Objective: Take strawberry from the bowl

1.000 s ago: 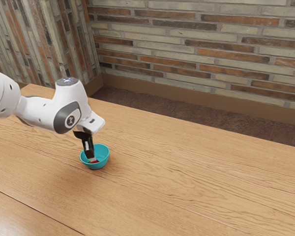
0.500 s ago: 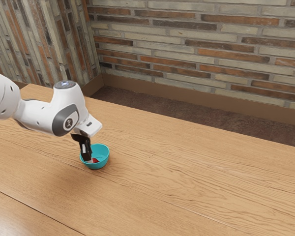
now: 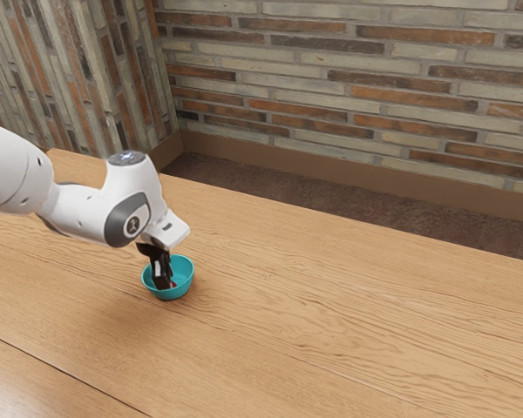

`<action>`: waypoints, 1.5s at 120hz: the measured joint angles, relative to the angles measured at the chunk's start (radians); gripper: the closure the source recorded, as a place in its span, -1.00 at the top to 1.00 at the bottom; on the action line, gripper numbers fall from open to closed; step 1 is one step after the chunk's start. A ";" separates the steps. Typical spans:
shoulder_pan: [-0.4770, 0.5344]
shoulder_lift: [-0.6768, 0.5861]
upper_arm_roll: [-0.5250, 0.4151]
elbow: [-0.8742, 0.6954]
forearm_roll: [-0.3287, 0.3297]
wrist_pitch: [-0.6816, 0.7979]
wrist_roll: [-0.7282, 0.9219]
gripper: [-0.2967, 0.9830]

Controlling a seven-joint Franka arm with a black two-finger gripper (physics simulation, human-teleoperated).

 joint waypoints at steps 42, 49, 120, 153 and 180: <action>0.000 0.003 0.000 0.001 0.002 0.009 0.009 -0.33; -0.001 -0.002 0.001 0.000 0.004 0.010 0.008 -0.35; -0.370 -0.009 -0.006 0.153 -0.015 -0.070 -0.032 -0.29; -0.338 -0.193 -0.005 0.157 -0.028 -0.197 -0.126 0.31; -0.111 -0.405 0.075 0.519 0.001 -0.738 -0.433 0.46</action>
